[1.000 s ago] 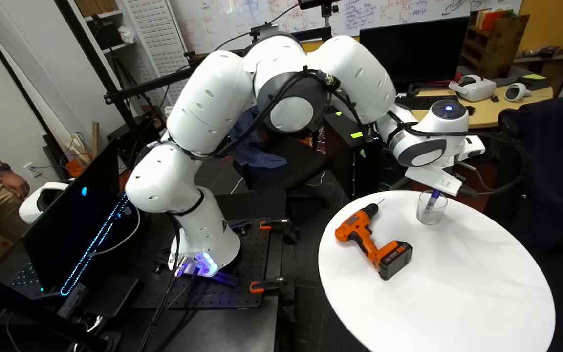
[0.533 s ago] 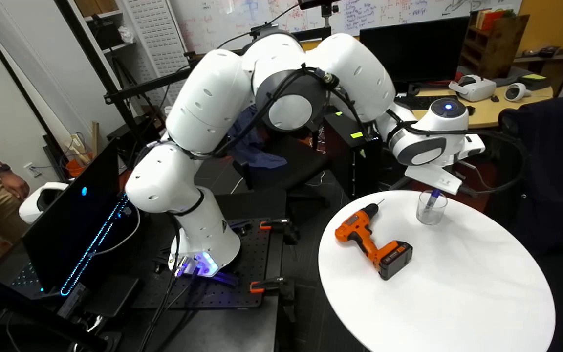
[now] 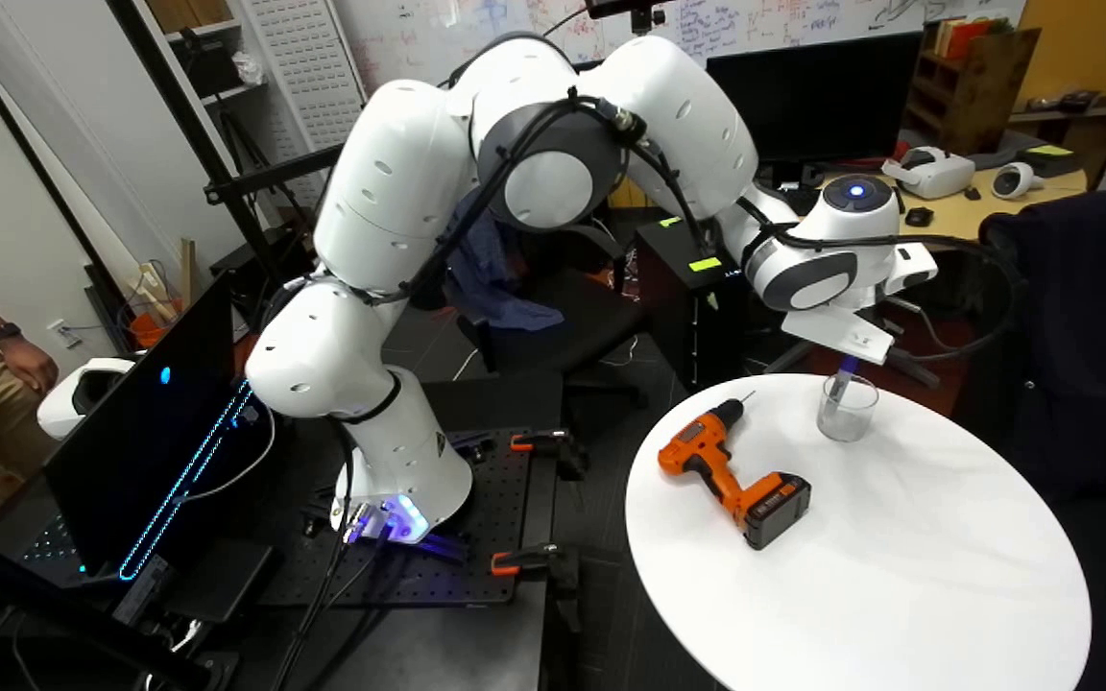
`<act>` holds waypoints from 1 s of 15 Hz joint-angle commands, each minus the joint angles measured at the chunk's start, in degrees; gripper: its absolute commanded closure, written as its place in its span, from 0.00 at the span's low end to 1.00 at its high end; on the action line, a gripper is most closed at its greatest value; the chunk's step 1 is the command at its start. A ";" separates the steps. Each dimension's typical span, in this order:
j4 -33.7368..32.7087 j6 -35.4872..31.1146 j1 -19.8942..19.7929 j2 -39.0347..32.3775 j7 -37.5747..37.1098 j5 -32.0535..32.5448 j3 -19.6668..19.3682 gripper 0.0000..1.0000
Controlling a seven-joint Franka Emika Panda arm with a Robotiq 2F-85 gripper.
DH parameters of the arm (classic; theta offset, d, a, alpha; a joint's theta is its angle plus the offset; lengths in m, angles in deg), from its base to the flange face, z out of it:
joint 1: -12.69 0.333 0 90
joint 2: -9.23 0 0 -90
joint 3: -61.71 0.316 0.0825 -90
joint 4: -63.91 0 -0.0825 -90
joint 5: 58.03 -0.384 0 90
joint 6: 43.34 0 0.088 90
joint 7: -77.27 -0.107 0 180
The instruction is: Take the pen out of the cup and put it on the table
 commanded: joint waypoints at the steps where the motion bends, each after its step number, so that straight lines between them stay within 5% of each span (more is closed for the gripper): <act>1: 7.09 -4.69 -0.45 5.51 -2.18 -0.13 0.19 0.94; 9: 16.00 -15.21 1.13 12.77 -7.67 3.23 -2.64 0.94; 15: 18.85 -20.60 4.13 17.01 -14.10 7.60 -8.94 0.94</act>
